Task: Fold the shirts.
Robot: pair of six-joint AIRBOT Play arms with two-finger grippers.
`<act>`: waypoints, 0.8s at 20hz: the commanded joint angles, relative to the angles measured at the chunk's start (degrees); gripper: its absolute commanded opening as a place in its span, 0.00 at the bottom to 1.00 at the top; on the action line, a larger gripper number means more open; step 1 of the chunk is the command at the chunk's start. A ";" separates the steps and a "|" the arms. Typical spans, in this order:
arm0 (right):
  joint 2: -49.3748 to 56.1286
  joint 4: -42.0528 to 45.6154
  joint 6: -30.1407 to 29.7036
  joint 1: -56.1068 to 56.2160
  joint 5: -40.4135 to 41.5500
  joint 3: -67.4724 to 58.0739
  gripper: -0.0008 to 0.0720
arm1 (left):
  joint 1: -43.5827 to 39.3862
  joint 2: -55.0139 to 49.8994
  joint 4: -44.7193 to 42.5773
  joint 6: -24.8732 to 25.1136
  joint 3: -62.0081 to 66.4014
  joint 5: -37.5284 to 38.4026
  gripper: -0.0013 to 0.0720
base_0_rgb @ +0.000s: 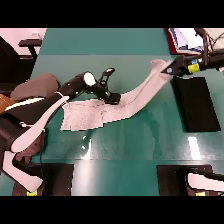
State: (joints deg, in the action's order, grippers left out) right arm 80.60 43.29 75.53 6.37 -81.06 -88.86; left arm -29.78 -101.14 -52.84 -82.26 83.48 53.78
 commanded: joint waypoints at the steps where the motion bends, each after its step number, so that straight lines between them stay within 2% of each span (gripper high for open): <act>1: -0.81 -3.23 0.52 6.88 -0.11 -5.75 0.02 | -1.44 -4.39 -0.31 -0.22 3.72 2.82 0.04; 6: -0.79 -3.19 0.46 14.58 1.68 -9.38 0.02 | 3.39 -1.62 -3.52 -0.31 5.55 8.41 0.04; 12: 4.00 -3.30 -1.14 29.14 10.27 -9.44 0.03 | 21.38 19.21 -12.55 0.20 5.75 11.19 0.05; 16: 15.56 -3.23 -4.09 42.66 18.03 -15.63 0.03 | 32.33 31.47 -15.96 0.20 5.75 11.34 0.05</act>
State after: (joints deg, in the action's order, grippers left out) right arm 89.60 40.05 73.87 40.77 -68.71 -100.64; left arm -4.60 -77.60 -65.71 -82.24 89.14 64.53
